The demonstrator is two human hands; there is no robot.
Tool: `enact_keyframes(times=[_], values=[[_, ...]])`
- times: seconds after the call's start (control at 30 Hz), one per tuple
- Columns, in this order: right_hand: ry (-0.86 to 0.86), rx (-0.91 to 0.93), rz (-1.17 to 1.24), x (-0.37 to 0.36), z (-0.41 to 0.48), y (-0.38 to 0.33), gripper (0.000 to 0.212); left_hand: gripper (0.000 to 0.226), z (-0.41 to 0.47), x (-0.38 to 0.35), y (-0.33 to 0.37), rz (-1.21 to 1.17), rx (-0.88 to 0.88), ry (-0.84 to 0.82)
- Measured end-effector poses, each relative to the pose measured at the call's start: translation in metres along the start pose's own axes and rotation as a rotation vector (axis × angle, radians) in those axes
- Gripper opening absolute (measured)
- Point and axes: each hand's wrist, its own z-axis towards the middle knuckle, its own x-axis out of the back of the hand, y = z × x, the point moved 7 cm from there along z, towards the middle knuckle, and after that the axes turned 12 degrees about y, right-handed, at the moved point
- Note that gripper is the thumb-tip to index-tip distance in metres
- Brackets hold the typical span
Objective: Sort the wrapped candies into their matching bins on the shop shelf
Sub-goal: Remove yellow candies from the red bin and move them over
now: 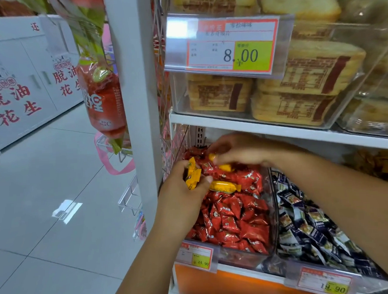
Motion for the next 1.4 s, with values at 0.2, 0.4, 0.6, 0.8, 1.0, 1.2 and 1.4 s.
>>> enact_keyframes(times=[0.2,0.4,0.6,0.8,1.0,1.2,1.4], values=[[0.004,-0.082,-0.121,0.013,0.035,0.026,0.029,0.009,0.000,0.000,-0.004,0.024,0.011,-0.013],[-0.031,-0.055,-0.422,-0.006,0.057,0.035,0.033,0.010,0.001,-0.002,-0.006,0.023,0.012,-0.031],[-0.034,-0.046,-0.538,-0.007,0.052,0.038,0.038,0.009,-0.001,-0.002,-0.008,0.025,0.001,-0.061],[-0.074,-0.020,-0.461,-0.006,0.046,0.040,0.035,0.009,0.000,-0.002,-0.007,0.029,-0.008,-0.045],[0.093,0.026,-0.061,0.013,0.042,0.038,0.016,0.028,0.003,-0.011,-0.004,0.106,-0.071,-0.091],[0.151,-0.073,-0.079,0.036,-0.004,0.044,0.039,0.034,-0.005,-0.029,0.006,0.441,-0.230,-0.168],[0.223,-0.097,0.493,0.039,-0.092,0.026,0.038,0.034,-0.009,-0.023,0.021,0.387,-0.204,-0.071]])
